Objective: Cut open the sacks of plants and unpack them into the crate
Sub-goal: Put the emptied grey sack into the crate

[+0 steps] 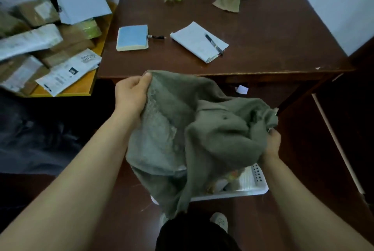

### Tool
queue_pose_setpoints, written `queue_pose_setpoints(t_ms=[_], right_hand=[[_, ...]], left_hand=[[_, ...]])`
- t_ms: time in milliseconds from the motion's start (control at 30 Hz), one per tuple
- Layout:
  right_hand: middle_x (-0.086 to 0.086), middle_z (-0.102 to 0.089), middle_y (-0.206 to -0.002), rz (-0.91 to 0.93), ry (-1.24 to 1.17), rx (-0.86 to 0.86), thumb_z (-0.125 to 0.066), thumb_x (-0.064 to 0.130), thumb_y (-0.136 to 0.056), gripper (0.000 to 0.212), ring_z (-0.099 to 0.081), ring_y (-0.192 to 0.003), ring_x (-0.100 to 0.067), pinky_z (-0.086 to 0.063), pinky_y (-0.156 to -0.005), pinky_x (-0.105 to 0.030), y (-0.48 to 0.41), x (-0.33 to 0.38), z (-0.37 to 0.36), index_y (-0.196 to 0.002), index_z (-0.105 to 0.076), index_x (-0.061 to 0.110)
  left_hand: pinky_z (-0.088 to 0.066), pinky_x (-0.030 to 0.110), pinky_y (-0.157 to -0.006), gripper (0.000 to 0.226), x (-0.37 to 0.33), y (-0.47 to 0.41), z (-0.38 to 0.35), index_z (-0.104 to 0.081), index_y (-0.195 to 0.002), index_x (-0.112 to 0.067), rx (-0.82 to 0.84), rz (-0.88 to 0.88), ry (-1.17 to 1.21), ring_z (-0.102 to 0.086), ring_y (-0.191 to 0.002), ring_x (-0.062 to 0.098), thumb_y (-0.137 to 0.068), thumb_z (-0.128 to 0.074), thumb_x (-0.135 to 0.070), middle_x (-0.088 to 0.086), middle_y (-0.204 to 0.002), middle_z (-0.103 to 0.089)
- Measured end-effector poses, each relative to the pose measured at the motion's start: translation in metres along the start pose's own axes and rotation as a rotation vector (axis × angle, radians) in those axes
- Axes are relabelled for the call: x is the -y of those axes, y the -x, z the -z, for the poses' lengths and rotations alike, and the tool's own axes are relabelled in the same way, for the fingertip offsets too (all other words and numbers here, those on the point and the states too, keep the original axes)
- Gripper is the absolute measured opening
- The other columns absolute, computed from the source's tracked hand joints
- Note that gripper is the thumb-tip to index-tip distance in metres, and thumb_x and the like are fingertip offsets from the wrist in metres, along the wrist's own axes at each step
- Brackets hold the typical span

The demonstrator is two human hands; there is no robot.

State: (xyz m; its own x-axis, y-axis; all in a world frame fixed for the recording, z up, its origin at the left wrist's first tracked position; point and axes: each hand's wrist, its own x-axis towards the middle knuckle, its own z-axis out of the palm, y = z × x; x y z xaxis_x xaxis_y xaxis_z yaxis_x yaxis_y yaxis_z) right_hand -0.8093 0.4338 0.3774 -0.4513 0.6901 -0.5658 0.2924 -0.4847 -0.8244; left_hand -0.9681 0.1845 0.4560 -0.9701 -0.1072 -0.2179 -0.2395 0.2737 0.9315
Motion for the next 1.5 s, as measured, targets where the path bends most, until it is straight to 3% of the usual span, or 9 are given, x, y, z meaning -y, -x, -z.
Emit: queue_pose_setpoints(t_ms=[200,300,400,600,767,967,1067,1300,1500], right_hand=[[-0.012,-0.056,-0.077,-0.168,0.197,0.035,-0.043,0.001,-0.093,0.026,-0.054,-0.071,-0.028,-0.047,-0.067,-0.038,0.005,-0.042,-0.021,-0.074,-0.054,0.014],[-0.013,-0.061,-0.092,-0.252,0.272,0.125,-0.046,0.005,-0.096,0.025,-0.059,-0.086,-0.033,-0.05,-0.089,-0.049,0.021,-0.067,-0.044,-0.078,-0.055,0.019],[-0.011,-0.063,-0.086,-0.333,0.289,0.292,-0.043,0.008,-0.099,0.025,-0.058,-0.068,-0.017,-0.054,-0.067,-0.034,0.025,-0.091,-0.068,-0.08,-0.057,0.017],[0.0,-0.058,-0.049,-0.437,0.495,0.604,-0.06,-0.002,-0.086,0.018,-0.028,-0.026,-0.004,-0.02,-0.029,-0.012,-0.014,-0.124,-0.065,-0.089,-0.063,0.015],[-0.015,-0.068,-0.11,-0.046,0.662,0.297,-0.064,-0.004,-0.083,0.034,-0.064,-0.087,-0.017,-0.05,-0.09,-0.029,-0.098,-0.16,-0.029,-0.116,-0.066,0.004],[-0.003,-0.01,-0.159,0.179,1.221,0.608,-0.082,0.042,-0.068,0.105,-0.027,-0.141,-0.027,-0.037,-0.107,-0.039,-0.178,-0.223,-0.04,-0.148,-0.015,0.044],[-0.009,0.008,-0.16,0.231,1.55,0.687,-0.078,0.055,-0.067,0.113,-0.02,-0.143,-0.034,-0.042,-0.102,-0.05,-0.202,-0.26,-0.047,-0.145,0.004,0.052],[-0.004,0.018,-0.158,0.368,1.844,0.605,-0.054,0.025,-0.093,0.07,-0.052,-0.118,-0.034,-0.052,-0.078,-0.037,-0.261,-0.285,-0.033,-0.148,-0.014,0.039],[-0.006,0.001,-0.16,0.505,1.889,0.556,-0.049,0.022,-0.094,0.057,-0.049,-0.121,-0.035,-0.052,-0.085,-0.04,-0.305,-0.267,-0.014,-0.146,-0.028,0.033]], left_hand=[[-0.054,0.039,-0.086,0.026,0.046,0.026,-0.009,-0.067,-0.109,-0.013,0.274,0.319,-0.02,-0.067,-0.092,0.024,-0.091,-0.057,-0.029,0.009,-0.099,-0.07],[-0.042,0.045,-0.104,0.078,0.09,0.053,-0.018,-0.032,-0.146,-0.031,0.675,0.411,-0.076,-0.048,-0.125,0.019,-0.079,-0.07,-0.044,0.002,-0.143,-0.043],[-0.019,0.04,-0.115,0.139,0.136,0.061,-0.036,0.018,-0.146,-0.037,0.758,0.115,-0.578,-0.01,-0.141,0.018,-0.053,-0.084,-0.055,-0.006,-0.153,-0.006],[-0.049,0.035,-0.085,0.057,0.22,0.03,-0.03,-0.05,-0.131,-0.03,0.539,0.049,-0.868,-0.059,-0.11,0.03,-0.077,-0.063,-0.039,0.008,-0.121,-0.064],[-0.028,0.038,-0.101,0.043,0.268,-0.005,-0.018,-0.051,-0.123,-0.025,0.569,0.015,-1.401,-0.046,-0.12,0.028,-0.084,-0.054,-0.043,0.005,-0.118,-0.06],[-0.005,0.051,-0.117,0.153,0.314,-0.044,-0.054,0.021,-0.145,-0.038,0.618,0.133,-1.002,0.022,-0.141,0.036,-0.036,-0.084,-0.063,0.015,-0.15,0.033],[-0.002,0.052,-0.118,0.149,0.337,-0.053,-0.079,0.033,-0.129,-0.051,0.718,0.179,-1.041,0.029,-0.139,0.038,-0.032,-0.079,-0.069,0.01,-0.144,0.046],[-0.038,0.044,-0.101,0.117,0.378,-0.07,-0.128,-0.001,-0.149,-0.035,0.575,-0.073,-0.956,-0.041,-0.126,0.043,-0.049,-0.047,-0.075,0.022,-0.143,-0.04],[-0.045,0.039,-0.087,0.099,0.366,-0.069,-0.176,-0.044,-0.137,-0.03,0.542,-0.111,-0.898,-0.055,-0.106,0.036,-0.049,-0.038,-0.074,0.015,-0.124,-0.055]])
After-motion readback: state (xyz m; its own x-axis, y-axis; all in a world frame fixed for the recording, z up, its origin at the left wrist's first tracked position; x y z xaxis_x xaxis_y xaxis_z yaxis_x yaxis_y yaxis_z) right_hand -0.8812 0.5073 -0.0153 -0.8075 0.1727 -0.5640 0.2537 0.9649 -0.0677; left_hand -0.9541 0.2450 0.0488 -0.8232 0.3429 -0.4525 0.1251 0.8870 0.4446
